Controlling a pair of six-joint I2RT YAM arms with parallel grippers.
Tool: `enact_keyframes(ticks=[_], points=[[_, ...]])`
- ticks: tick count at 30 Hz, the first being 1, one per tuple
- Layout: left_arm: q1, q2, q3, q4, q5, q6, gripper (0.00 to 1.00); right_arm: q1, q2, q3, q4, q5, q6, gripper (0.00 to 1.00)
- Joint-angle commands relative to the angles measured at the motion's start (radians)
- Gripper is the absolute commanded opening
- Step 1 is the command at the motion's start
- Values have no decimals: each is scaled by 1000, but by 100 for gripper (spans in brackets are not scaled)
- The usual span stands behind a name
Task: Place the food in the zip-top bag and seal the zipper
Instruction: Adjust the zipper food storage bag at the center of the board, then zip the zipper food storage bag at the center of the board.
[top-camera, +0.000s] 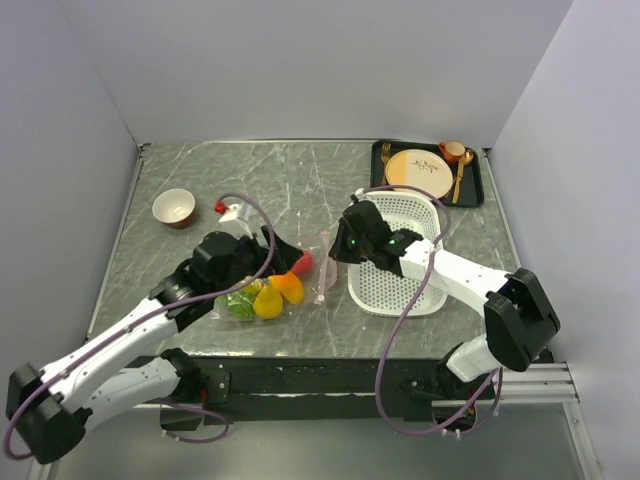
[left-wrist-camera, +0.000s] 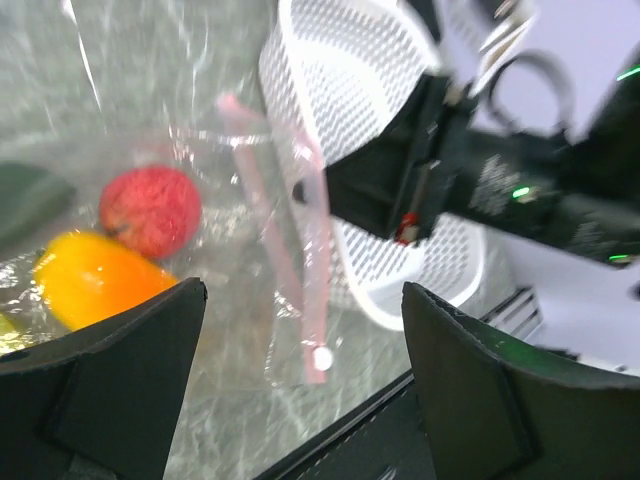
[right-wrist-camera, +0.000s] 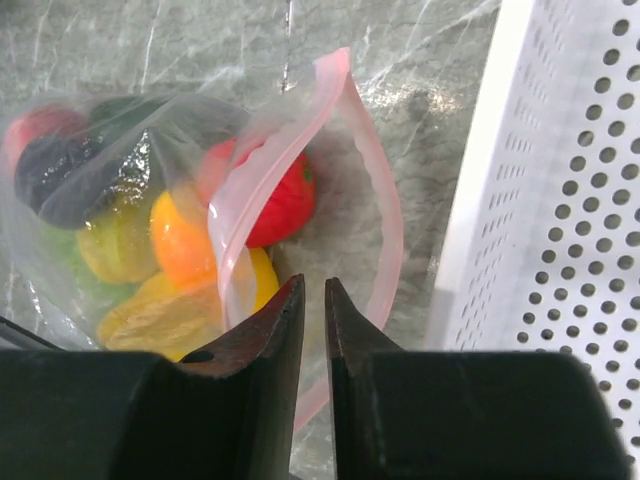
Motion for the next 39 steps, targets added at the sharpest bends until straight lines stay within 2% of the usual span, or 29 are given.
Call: enact_keyframes(ticks=[1, 2, 3, 5, 6, 8, 15, 18, 21, 24, 25, 29, 32, 36, 39], points=[[-3, -85, -45, -35, -61, -36, 84, -18, -118, -37, 31, -1, 26, 25], [-4, -99, -62, -38, -56, -57, 84, -23, -135, -61, 40, -18, 31, 43], [-6, -125, -95, -39, -53, -69, 84, -31, -165, -70, 48, -34, 39, 54], [-9, -149, -140, -39, -50, -103, 82, -34, -187, -93, 63, -78, 45, 71], [-11, -172, -152, -41, -51, -111, 82, -32, -208, -103, 79, -103, 46, 76], [-18, -192, -183, -36, -54, -132, 81, -32, -219, -123, 100, -133, 53, 84], [-63, -212, -238, -25, -54, -171, 78, -32, -133, -104, 137, -222, 56, 84], [-104, -202, -254, -2, -61, -203, 77, -34, -98, -112, 155, -233, 56, 79], [-156, -188, -277, 36, -79, -250, 77, -34, -63, -109, 186, -255, 54, 70], [-211, -165, -286, 51, -116, -310, 76, -34, -35, -95, 197, -261, 53, 50], [-242, -162, -288, 60, -140, -327, 76, -34, -33, -97, 205, -261, 53, 36], [-320, -119, -294, 100, -212, -417, 76, -35, -29, -98, 212, -252, 51, 16], [-376, -67, -283, 123, -274, -470, 76, -35, -33, -101, 209, -248, 46, 10], [-438, 16, -245, 163, -355, -513, 77, -34, -41, -103, 208, -255, 42, 10], [-480, 74, -200, 133, -435, -551, 79, -34, -50, -103, 202, -253, 42, 10]])
